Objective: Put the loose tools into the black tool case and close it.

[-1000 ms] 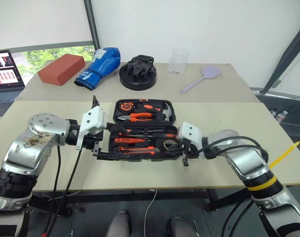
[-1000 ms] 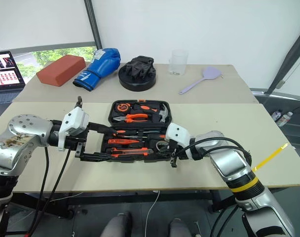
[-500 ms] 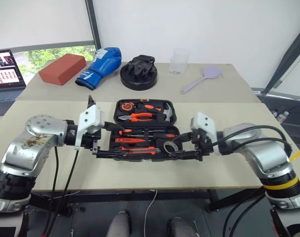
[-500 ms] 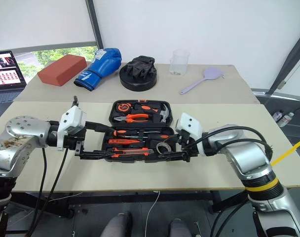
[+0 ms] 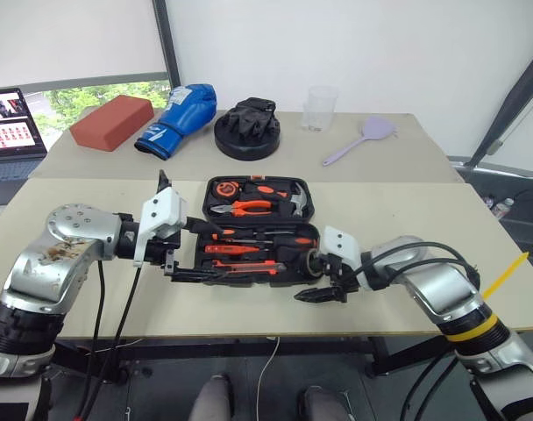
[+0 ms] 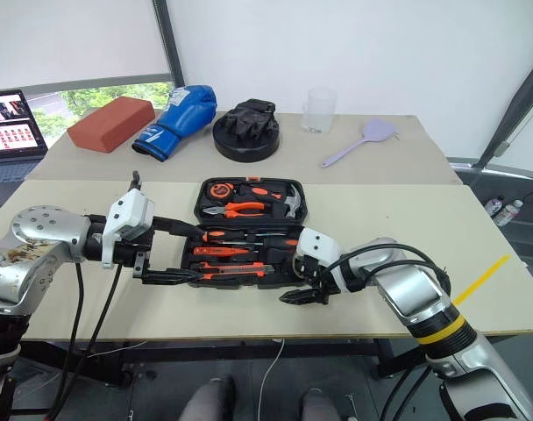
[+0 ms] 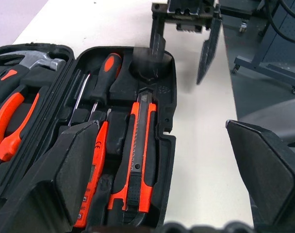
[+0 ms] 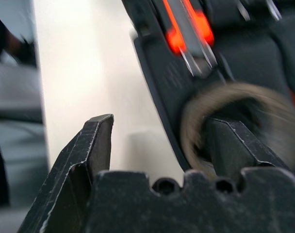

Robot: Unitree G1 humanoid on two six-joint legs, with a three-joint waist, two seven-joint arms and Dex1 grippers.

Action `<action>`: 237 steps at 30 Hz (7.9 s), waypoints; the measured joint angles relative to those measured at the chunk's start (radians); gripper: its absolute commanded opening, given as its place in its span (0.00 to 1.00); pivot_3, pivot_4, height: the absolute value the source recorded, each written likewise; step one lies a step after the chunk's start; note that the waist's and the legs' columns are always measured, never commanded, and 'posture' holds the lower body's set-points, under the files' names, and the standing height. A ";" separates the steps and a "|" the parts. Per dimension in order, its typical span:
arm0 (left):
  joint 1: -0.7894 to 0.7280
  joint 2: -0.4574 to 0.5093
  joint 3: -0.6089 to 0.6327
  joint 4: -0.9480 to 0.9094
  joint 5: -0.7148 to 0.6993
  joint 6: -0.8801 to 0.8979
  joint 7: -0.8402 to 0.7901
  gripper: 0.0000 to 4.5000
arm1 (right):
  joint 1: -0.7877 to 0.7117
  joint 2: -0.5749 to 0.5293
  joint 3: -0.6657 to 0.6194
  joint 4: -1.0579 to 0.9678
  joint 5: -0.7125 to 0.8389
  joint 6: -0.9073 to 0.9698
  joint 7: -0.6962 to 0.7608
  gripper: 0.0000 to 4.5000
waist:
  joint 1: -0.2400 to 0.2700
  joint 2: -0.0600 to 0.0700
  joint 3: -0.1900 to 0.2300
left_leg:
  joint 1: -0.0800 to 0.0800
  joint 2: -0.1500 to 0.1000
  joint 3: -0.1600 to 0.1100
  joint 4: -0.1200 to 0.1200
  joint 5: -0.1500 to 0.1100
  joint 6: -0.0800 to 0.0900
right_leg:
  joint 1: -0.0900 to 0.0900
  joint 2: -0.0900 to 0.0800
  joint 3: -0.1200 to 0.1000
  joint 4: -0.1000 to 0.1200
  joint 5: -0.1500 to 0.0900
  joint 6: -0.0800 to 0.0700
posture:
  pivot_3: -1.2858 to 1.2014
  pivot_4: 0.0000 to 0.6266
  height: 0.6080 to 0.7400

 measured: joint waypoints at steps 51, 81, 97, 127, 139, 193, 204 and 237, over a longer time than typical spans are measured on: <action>0.235 -0.072 -0.034 0.271 0.309 -0.291 0.118 0.01 | 0.130 0.066 -0.125 0.275 -0.135 -0.492 0.113 0.00 | -0.013 0.002 -0.002 | 0.004 0.001 0.003 -0.004 -0.003 -0.005 | 0.000 0.000 0.001 0.000 0.003 0.001 | 0.52 0.24 0.97; -0.428 -0.434 0.315 0.955 0.057 0.507 0.742 0.67 | -0.468 0.451 -0.403 0.948 0.019 0.226 -0.492 0.60 | -0.026 0.001 -0.001 | 0.001 0.002 0.003 -0.002 0.000 0.000 | -0.003 0.001 0.001 0.009 0.006 0.002 | 0.52 0.24 0.97; -0.358 -0.401 0.301 0.835 0.050 0.536 0.704 0.00 | -0.488 0.465 -0.426 0.966 0.008 0.189 -0.526 0.00 | -0.033 0.001 -0.002 | 0.004 0.002 0.003 -0.002 0.000 -0.001 | -0.001 0.001 0.000 0.010 0.007 0.001 | 0.52 0.24 0.97; 0.170 -0.383 0.110 0.292 0.308 -0.427 0.679 0.36 | 0.109 0.353 -0.350 0.439 -0.175 -0.762 -0.547 0.35 | -0.024 0.002 0.000 | 0.002 0.001 0.005 -0.012 0.003 -0.003 | -0.003 0.000 0.001 0.000 0.009 0.001 | 0.52 0.24 0.97; 0.014 -0.017 0.155 0.353 0.070 -0.028 0.346 0.26 | 0.348 -0.043 -0.330 -0.046 0.156 -0.243 -0.072 0.12 | 0.006 0.002 -0.001 | 0.018 0.003 0.007 -0.015 -0.003 -0.013 | 0.010 -0.004 -0.005 -0.008 -0.004 -0.004 | 0.52 0.24 0.97; -0.359 -0.643 -0.124 0.804 0.392 -0.325 0.248 0.02 | 0.234 0.091 -0.310 -0.104 0.001 -0.130 -0.270 0.00 | -0.006 0.002 -0.003 | 0.003 0.004 0.009 0.000 0.003 0.000 | 0.008 0.000 -0.001 -0.001 0.006 0.007 | 0.52 0.24 0.97; -0.344 -0.594 -0.164 0.819 0.424 -0.404 0.239 0.02 | 0.288 0.147 -0.248 -0.001 -0.059 -0.136 -0.337 0.00 | -0.003 0.003 -0.008 | 0.012 0.004 0.009 0.000 -0.002 -0.008 | 0.016 -0.001 -0.001 -0.003 0.001 0.003 | 0.52 0.24 0.97; -0.346 -0.547 -0.289 0.817 0.566 -0.691 0.212 0.00 | 0.281 0.072 -0.360 -0.113 0.129 0.047 -0.283 0.41 | -0.010 0.017 -0.026 | 0.021 0.004 0.010 -0.005 -0.005 -0.006 | 0.024 -0.002 -0.001 -0.008 -0.003 0.002 | 0.52 0.24 0.97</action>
